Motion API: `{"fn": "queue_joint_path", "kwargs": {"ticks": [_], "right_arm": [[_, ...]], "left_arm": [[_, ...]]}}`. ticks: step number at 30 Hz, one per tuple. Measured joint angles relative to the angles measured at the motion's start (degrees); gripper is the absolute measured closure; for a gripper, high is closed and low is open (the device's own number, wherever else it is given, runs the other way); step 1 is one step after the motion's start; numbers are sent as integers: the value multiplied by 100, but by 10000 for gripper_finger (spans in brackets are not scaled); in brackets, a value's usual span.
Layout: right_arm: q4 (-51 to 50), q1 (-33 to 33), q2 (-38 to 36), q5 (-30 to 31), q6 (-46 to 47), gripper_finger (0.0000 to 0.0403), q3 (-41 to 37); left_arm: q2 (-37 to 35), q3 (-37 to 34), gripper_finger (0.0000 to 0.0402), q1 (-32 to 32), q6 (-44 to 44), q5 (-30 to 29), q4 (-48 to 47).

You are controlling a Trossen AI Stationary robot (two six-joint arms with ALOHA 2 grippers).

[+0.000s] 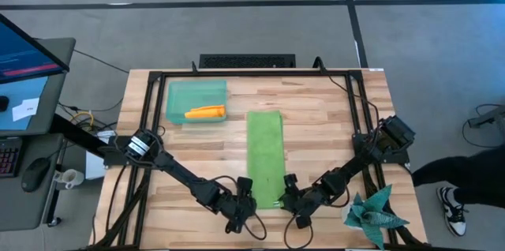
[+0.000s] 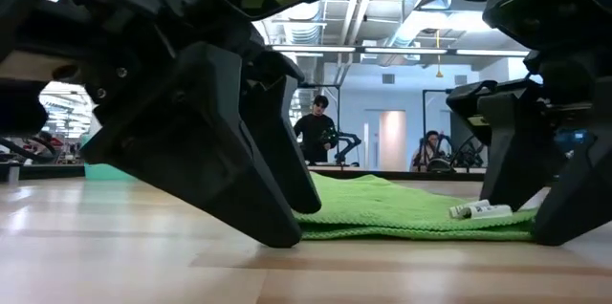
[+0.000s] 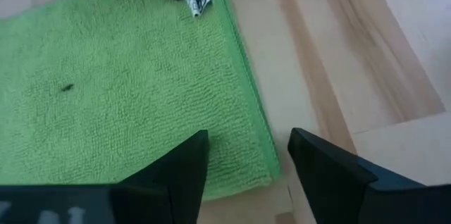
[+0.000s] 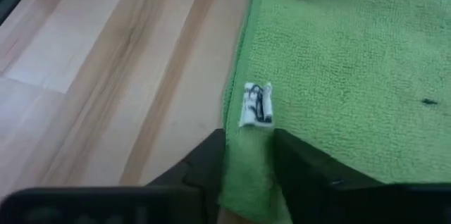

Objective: Roll microfiber towels into tight, uniform cylinder then place into a basket
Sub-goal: Fold the green towel

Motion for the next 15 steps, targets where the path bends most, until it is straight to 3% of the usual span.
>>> {"fn": "queue_joint_path", "kwargs": {"ticks": [11,15], "right_arm": [[-109,-10,-58,-38,-56,364,-12],[-330,19,-329,-146,-70,393,-48]], "left_arm": [[-1,24,385,274,488,850,135],[-101,161,390,185,509,857,-99]]}}
